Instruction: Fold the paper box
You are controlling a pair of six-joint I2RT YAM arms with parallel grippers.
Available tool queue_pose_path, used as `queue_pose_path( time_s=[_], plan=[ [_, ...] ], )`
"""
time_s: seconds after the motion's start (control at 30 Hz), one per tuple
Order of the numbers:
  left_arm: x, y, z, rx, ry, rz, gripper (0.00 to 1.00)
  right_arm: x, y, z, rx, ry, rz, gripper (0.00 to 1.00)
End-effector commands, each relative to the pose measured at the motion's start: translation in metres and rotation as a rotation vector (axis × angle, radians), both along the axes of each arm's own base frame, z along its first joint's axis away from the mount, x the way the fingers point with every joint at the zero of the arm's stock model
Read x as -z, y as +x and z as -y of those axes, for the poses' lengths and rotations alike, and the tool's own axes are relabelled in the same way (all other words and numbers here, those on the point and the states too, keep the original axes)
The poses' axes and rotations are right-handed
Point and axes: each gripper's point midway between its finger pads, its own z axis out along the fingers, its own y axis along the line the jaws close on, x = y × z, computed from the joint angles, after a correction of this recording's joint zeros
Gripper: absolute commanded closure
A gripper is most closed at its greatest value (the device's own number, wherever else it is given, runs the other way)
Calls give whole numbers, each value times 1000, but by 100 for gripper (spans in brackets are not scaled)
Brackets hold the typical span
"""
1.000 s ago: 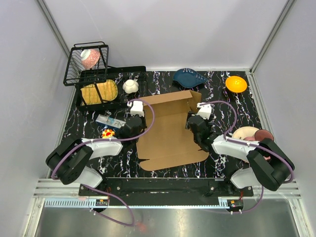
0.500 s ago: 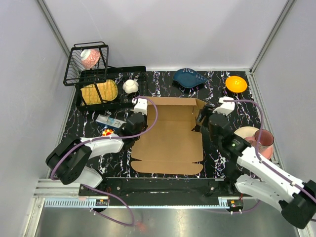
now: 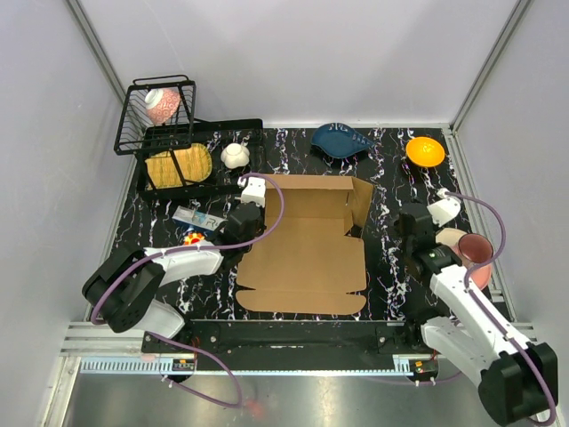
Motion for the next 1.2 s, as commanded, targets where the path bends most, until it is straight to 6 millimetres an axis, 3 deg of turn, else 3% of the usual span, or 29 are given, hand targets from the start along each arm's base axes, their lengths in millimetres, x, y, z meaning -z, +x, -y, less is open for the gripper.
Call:
queue_pose_path(
  time_s=[0.0,0.07,0.27,0.43,0.47,0.6,0.77,1.17],
  plan=[
    [-7,0,-3,-3,13,19,100,-1,26,-11,-30,175,92,36],
    [-6,0,-3,-3,18,20,100,-7,39,-9,-33,214,133,35],
    [-1,1,-3,3,32,21,100,6,78,-16,-67,301,137,35],
    [1,1,-3,3,33,15,100,15,103,-38,-179,329,117,36],
    [1,1,-2,4,31,15,100,26,105,-42,-202,327,91,36],
    [3,1,-1,4,27,4,100,33,102,-58,-300,351,98,37],
    [3,1,0,5,23,-1,100,32,91,-64,-372,333,101,37],
    [2,-1,2,6,5,-16,100,26,63,-106,-603,331,77,38]
  ],
)
